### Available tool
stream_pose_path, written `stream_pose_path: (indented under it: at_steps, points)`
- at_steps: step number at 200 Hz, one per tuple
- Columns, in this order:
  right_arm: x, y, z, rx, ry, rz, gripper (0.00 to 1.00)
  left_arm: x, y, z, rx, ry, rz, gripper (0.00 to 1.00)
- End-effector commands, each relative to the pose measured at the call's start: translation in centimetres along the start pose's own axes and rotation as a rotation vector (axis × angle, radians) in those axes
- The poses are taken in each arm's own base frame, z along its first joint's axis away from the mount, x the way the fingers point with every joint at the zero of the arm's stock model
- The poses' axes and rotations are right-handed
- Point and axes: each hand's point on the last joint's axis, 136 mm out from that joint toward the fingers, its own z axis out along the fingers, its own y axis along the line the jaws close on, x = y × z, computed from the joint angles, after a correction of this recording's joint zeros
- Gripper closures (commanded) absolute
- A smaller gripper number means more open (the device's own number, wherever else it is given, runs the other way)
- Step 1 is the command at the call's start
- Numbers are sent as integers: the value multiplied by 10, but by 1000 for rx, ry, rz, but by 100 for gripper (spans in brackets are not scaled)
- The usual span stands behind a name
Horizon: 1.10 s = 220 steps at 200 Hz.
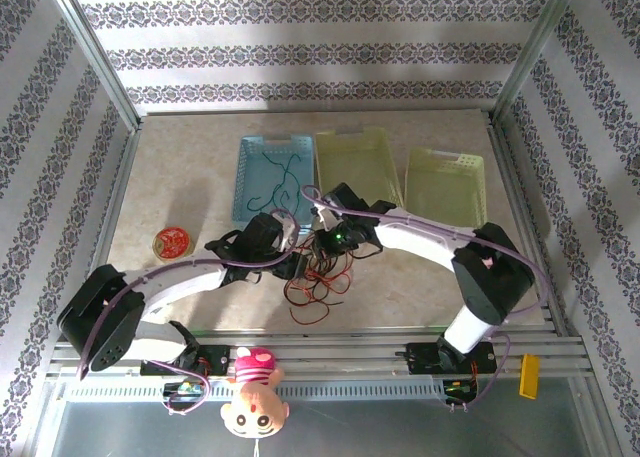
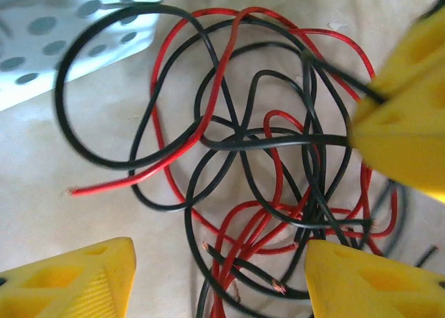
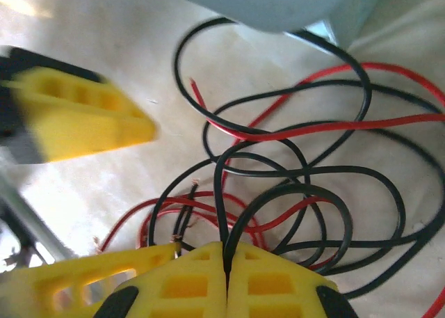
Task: Untangle the cables
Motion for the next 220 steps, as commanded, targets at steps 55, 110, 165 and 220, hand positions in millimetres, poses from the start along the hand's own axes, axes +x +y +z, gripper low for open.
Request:
stream_pose_path:
  at_steps: [55,110,165,220]
  points:
    - [-39,47,-85,-140,-258,-78,98,-3,-20,29,100,36,79,55]
    - [-48,45,-102,-127,-312,-77,98,9,-12,37,83,46,41,97]
    - [-20,11,-60,-56,-187,-5,97,4,-6,11,40,-27,38,100]
    - [12,-15,-16,-13,-33,49,88,3,9,-9,-59,-59,72,75]
